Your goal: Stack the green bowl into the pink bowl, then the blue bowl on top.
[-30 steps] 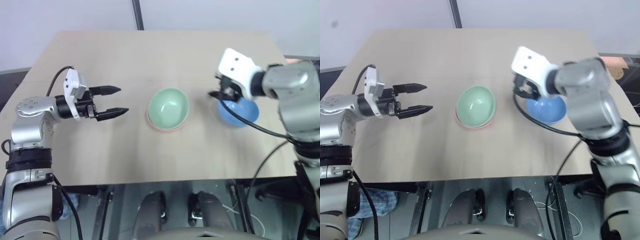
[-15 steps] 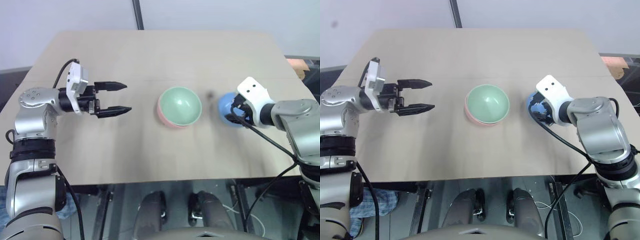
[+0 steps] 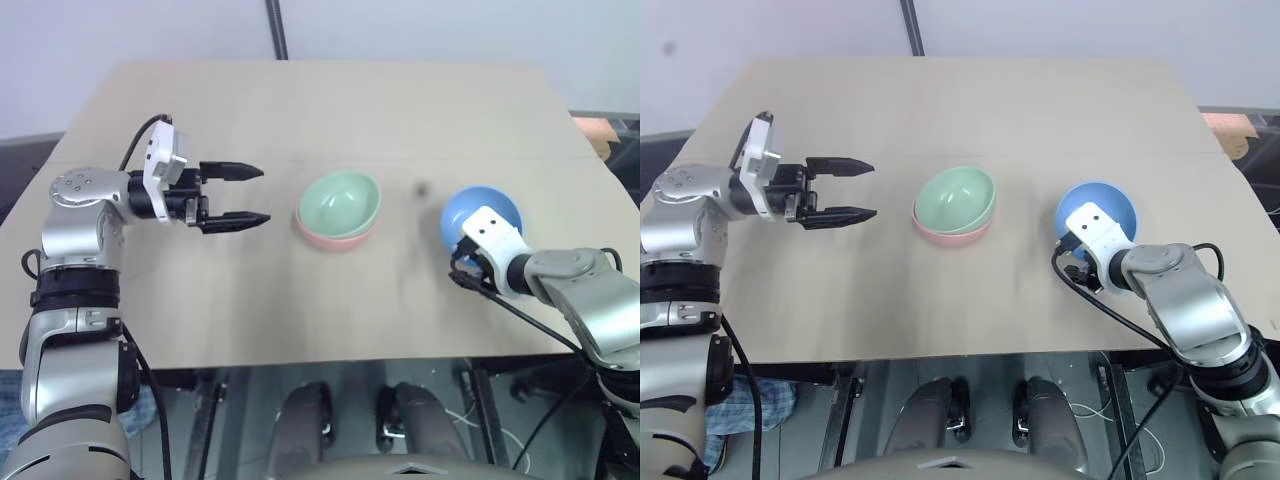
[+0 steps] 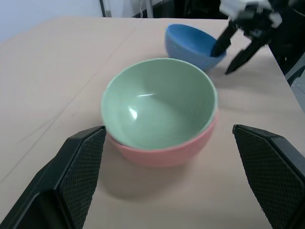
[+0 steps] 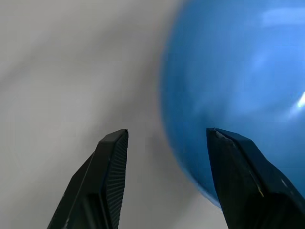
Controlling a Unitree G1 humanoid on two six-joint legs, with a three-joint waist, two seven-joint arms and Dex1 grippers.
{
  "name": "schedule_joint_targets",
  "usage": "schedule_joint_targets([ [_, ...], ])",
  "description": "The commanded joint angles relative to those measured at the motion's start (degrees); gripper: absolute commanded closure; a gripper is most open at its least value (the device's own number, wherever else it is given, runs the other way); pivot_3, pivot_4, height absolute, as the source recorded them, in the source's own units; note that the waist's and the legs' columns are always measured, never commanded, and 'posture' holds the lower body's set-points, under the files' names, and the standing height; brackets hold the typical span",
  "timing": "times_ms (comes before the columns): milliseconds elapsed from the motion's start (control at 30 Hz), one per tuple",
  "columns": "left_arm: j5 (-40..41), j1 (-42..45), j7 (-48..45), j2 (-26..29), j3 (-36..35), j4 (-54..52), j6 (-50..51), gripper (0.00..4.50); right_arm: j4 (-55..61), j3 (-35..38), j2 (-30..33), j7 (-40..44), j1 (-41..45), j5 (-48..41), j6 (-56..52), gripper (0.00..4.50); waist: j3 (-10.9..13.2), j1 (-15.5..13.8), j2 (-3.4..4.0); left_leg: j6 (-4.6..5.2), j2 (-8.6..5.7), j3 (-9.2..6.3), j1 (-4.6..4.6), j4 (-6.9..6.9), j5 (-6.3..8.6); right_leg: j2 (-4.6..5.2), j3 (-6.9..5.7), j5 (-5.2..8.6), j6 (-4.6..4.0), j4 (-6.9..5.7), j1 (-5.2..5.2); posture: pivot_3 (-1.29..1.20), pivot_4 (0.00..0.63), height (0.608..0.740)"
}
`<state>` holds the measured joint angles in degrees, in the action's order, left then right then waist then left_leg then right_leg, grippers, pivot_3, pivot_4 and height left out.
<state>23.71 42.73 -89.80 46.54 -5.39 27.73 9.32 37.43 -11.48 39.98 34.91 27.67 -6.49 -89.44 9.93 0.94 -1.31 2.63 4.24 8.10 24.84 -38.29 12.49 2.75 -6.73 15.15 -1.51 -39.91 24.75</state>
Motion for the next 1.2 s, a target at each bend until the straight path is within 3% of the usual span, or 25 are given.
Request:
schedule_joint_targets([
  [33,0.34,0.99,-0.54,0.67,-0.62,-1.05,-0.37,0.0,-0.24,0.18,2.45,-1.93,0.98,-0.31,4.2,3.09,0.0,0.08,0.0,0.0,0.0,0.0,-0.01,0.0,0.0,-0.01,0.01,0.0,0.0,-0.01,0.0,0.0,0.15,0.74],
  [167,0.49,0.48,-0.48,0.95,-0.82,-1.18,-0.5,0.0,-0.65,-0.22,2.63,-2.67,1.62,-1.77,5.49,4.48,-0.03,0.01,-0.05,0.0,0.04,-0.01,-0.01,0.0,0.0,-0.05,0.0,0.0,0.0,0.0,0.0,0.0,0.15,0.74],
  [467,0.41,-0.01,-0.3,0.8,-0.87,-0.92,-0.94,0.0,-2.6,-3.02,5.11,0.27,10.35,-3.37,15.54,4.48,-0.06,0.07,-0.11,0.0,0.04,0.01,-0.02,-0.01,0.0,-0.06,0.02,0.0,0.0,-0.01,0.01,0.0,0.15,0.74],
  [767,-0.3,1.22,-0.67,0.04,0.05,1.29,-2.11,0.0,-3.2,-14.13,8.53,15.9,28.54,-3.01,34.0,4.48,-0.01,-0.08,-0.06,0.0,0.04,0.03,0.0,0.02,0.0,-0.05,0.02,0.0,0.0,0.04,0.02,0.0,0.15,0.74],
  [1200,-1.48,2.98,-2.1,-0.41,0.45,4.9,-4.2,0.0,-4.23,-23.97,6.36,25.62,31.4,5.49,48.74,4.48,-0.01,-0.07,-0.06,0.0,0.04,0.05,0.01,-0.03,0.0,-0.02,0.0,0.0,0.0,-0.01,0.02,0.0,0.15,0.74],
])
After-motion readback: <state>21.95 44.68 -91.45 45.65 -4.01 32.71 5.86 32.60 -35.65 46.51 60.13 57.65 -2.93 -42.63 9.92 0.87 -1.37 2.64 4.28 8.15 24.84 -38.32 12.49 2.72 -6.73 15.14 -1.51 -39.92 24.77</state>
